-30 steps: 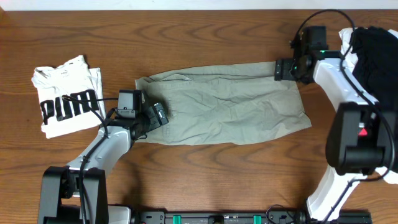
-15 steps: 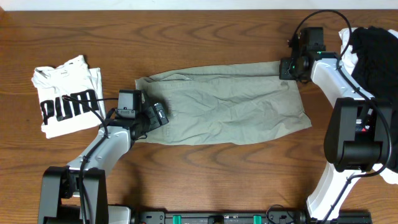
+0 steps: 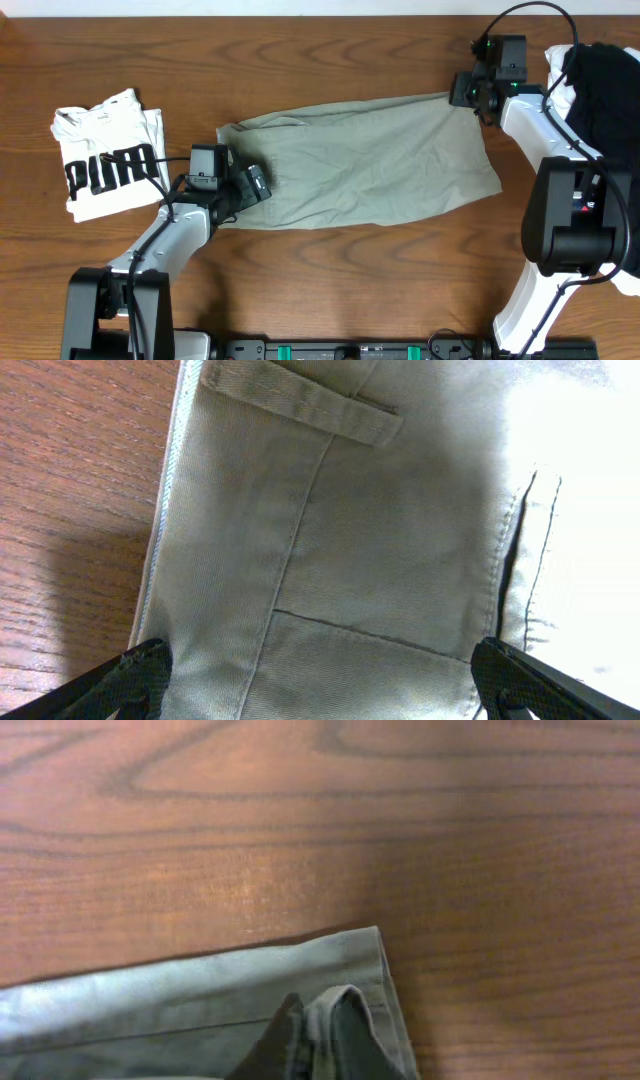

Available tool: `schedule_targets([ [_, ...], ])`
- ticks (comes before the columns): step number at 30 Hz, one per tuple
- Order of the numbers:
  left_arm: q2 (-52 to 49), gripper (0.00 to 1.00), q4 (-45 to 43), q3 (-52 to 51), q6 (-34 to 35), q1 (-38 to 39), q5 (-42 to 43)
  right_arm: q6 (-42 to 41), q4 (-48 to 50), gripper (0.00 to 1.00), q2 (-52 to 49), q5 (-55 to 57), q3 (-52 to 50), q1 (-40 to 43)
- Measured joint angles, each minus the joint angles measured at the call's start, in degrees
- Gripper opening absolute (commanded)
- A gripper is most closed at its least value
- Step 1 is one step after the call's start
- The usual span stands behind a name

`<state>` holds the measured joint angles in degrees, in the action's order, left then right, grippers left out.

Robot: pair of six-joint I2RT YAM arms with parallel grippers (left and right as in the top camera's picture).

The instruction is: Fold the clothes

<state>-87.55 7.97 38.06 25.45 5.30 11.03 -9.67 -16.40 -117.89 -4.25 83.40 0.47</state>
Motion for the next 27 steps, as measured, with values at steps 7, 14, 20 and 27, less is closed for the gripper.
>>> schedule_targets([
  [7,0.0,0.98,-3.0,-0.3,0.0,0.0,0.0,-0.8,-0.7,0.43,0.0,1.0,0.0,0.1],
  [14,2.7,0.98,-9.4,-0.7,0.0,0.0,0.0,-0.3,-8.1,0.43,1.5,0.8,0.0,0.3],
  [20,11.3,0.98,-10.6,-0.9,0.0,0.1,0.0,2.5,-19.0,0.44,9.1,-0.8,0.0,0.9],
  [27,10.6,0.98,-11.2,-0.9,-0.3,0.8,0.0,3.9,-25.7,0.44,7.9,-2.6,-0.5,0.2],
])
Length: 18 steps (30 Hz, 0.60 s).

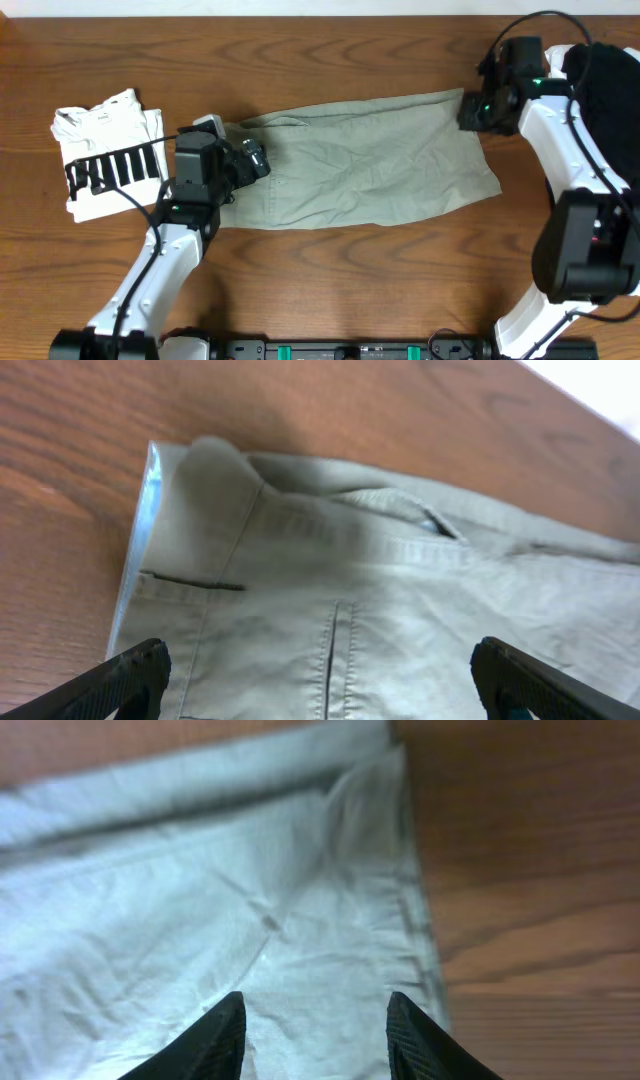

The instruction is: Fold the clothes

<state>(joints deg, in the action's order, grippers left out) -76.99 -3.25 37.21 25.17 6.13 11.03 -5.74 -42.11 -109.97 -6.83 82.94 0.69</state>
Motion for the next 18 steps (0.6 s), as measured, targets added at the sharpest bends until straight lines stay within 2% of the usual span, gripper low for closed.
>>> schedule_targets([
  [10,-14.6,0.99,-9.3,-0.1,-0.3,0.0,0.0,0.3,-0.2,0.49,-7.2,-0.9,-2.2,-1.0],
  [12,-16.7,0.99,-10.7,-0.1,-0.6,0.0,0.0,0.3,-0.9,0.52,-7.8,-0.2,-2.2,-1.0],
  [14,-17.9,0.99,-11.2,0.0,-1.0,0.0,-0.4,-0.1,-2.9,0.56,-8.2,1.0,-2.3,-1.0],
  [18,-18.3,0.99,-10.9,0.2,-1.7,0.1,-0.9,-1.5,-9.4,0.55,-8.2,4.2,-2.2,-0.9],
])
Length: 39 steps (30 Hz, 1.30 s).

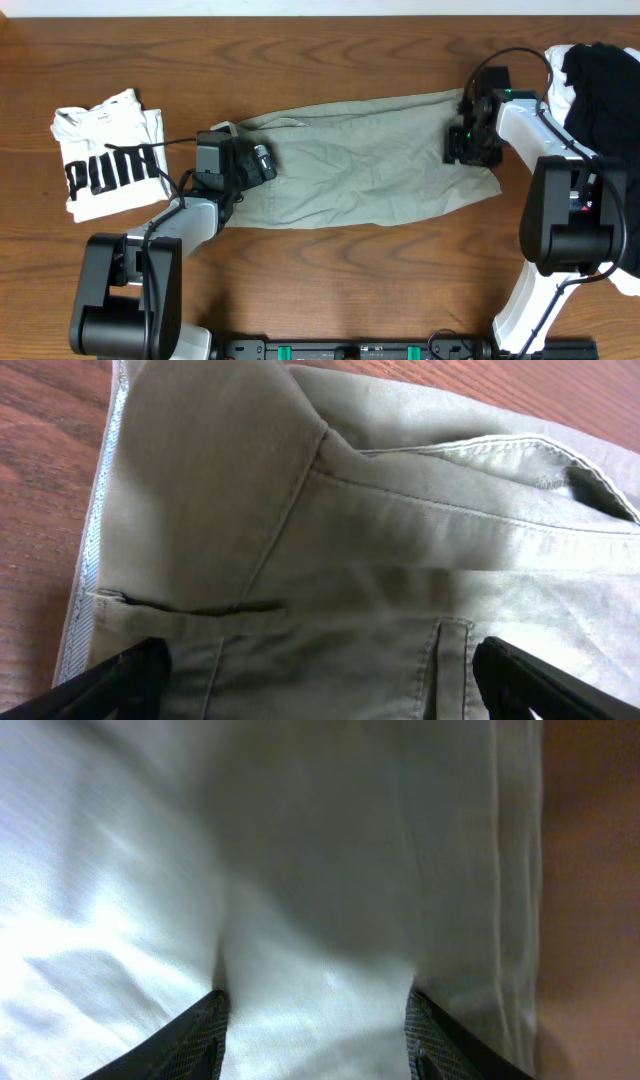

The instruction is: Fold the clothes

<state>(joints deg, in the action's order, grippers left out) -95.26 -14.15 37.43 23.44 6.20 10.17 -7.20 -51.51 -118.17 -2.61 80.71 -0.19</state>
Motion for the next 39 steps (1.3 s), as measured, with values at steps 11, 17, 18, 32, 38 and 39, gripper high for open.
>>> schedule_targets([
  [11,-0.1,0.99,3.6,1.3,-2.8,0.1,-0.1,-7.1,-10.4,0.54,-0.1,7.3,0.0,1.2],
  [17,-0.1,0.99,6.1,1.9,-3.7,0.1,-0.9,-9.2,-12.4,0.56,-0.1,7.9,0.0,1.2],
  [18,-0.1,0.99,6.5,2.1,-3.8,0.1,-0.9,-9.4,-12.5,0.57,-0.1,7.9,0.0,1.2],
  [32,0.5,0.98,8.3,2.3,-4.2,0.2,-1.3,3.6,2.4,0.84,0.2,-9.0,0.0,9.0],
  [38,4.7,0.98,12.8,0.7,-3.9,0.2,-1.4,10.8,4.2,0.85,0.2,-17.2,0.0,11.3],
  [39,6.0,0.98,13.6,0.2,-3.9,0.2,-1.4,11.6,4.3,0.85,0.2,-18.0,0.0,11.3],
])
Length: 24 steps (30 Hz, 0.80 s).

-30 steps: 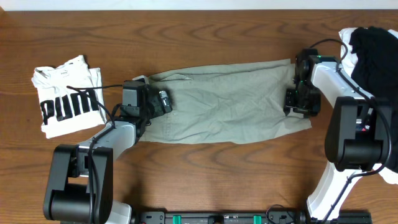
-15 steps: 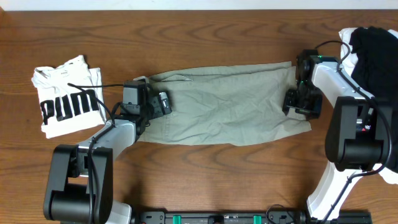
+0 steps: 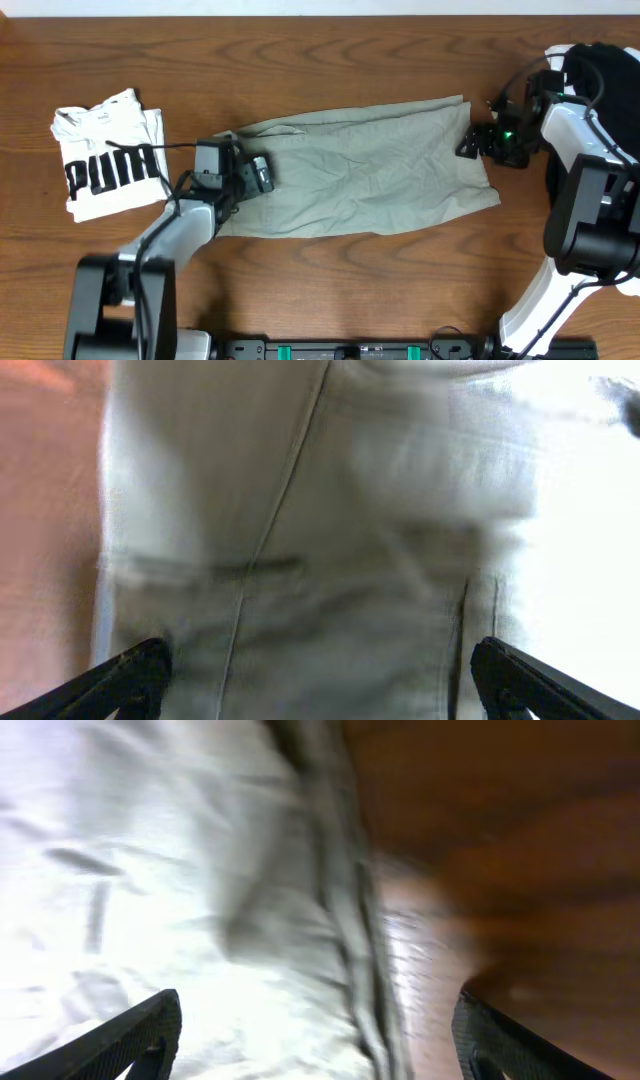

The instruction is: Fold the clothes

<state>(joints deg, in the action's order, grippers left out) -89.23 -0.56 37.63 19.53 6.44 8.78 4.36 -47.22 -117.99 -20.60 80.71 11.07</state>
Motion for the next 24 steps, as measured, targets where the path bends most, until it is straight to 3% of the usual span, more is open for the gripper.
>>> schedule_targets([
  [9,7.7,0.98,1.5,-0.5,0.1,0.0,0.0,2.4,0.5,0.83,-0.7,-2.1,0.1,-0.6],
  [13,7.7,0.98,2.1,-0.5,0.1,0.0,0.0,3.0,0.9,0.64,-2.3,-3.3,1.3,-1.0],
  [18,7.7,0.98,2.6,-0.5,0.1,0.0,0.0,3.1,1.4,0.5,-3.8,-4.5,2.5,-0.9],
  [21,7.7,0.98,2.7,-0.5,0.1,0.0,0.0,3.6,1.7,0.34,-4.2,-5.1,2.6,-0.9],
  [24,7.7,0.98,2.8,-0.5,0.1,0.0,0.0,3.7,1.8,0.11,-4.7,-5.9,2.5,-0.9],
])
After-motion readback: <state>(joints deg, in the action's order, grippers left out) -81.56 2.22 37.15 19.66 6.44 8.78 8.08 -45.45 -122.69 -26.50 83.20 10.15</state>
